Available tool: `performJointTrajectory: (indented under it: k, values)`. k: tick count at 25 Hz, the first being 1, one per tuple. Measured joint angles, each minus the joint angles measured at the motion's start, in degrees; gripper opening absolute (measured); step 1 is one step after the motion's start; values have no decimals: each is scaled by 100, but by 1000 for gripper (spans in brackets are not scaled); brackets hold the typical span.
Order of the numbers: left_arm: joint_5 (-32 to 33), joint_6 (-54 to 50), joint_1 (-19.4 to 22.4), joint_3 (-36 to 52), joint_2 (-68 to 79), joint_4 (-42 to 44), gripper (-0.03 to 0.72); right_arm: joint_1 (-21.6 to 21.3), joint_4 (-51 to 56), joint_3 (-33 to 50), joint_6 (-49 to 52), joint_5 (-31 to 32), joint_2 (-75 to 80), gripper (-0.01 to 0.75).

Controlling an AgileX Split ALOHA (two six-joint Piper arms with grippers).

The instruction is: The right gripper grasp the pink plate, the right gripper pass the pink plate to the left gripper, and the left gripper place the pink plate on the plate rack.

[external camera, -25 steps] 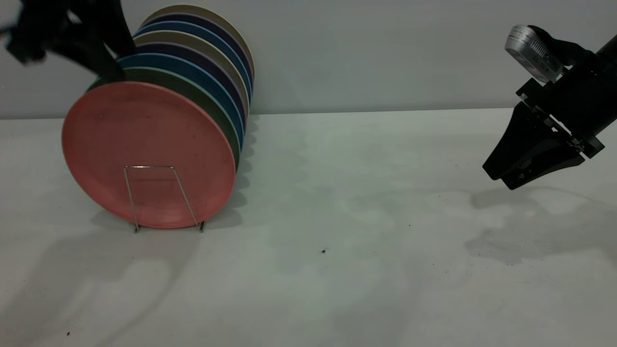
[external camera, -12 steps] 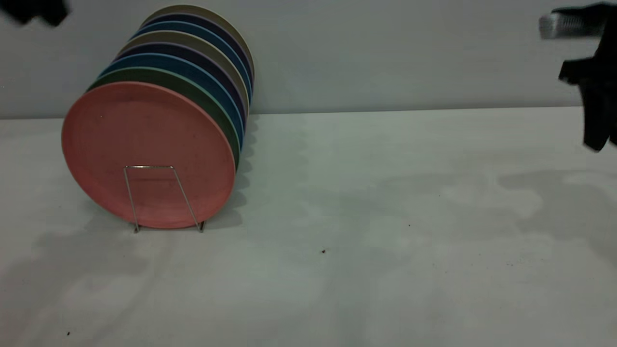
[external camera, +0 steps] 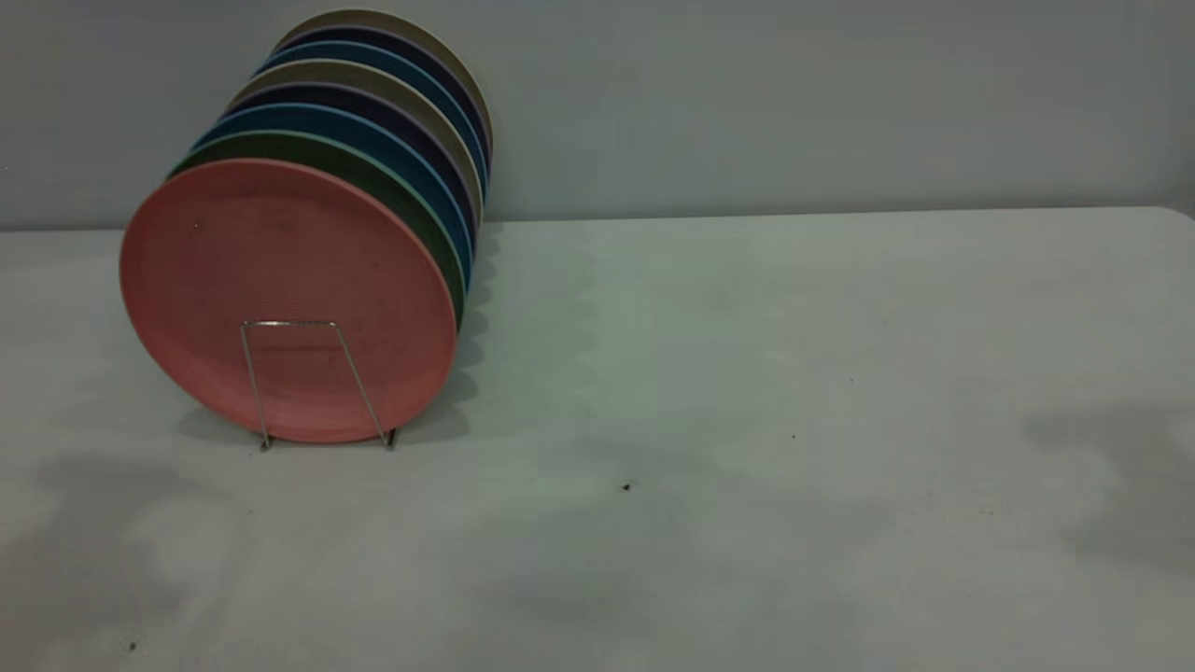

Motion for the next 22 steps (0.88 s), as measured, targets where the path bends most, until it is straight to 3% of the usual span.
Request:
performJointTrajectory:
  k: [10,18,22]
  values:
    - [-390,-137,0,2301,-2565,-381,381,0,373,2203,-40,66,-3168,253]
    - [351,-257,0,3584,-5311,-401,381,0,472,3943,-66,125,-5865,253]
    - [367,-257,0,3817,-6790,-390,381,0,448,4479,-368,125,-7025,253]
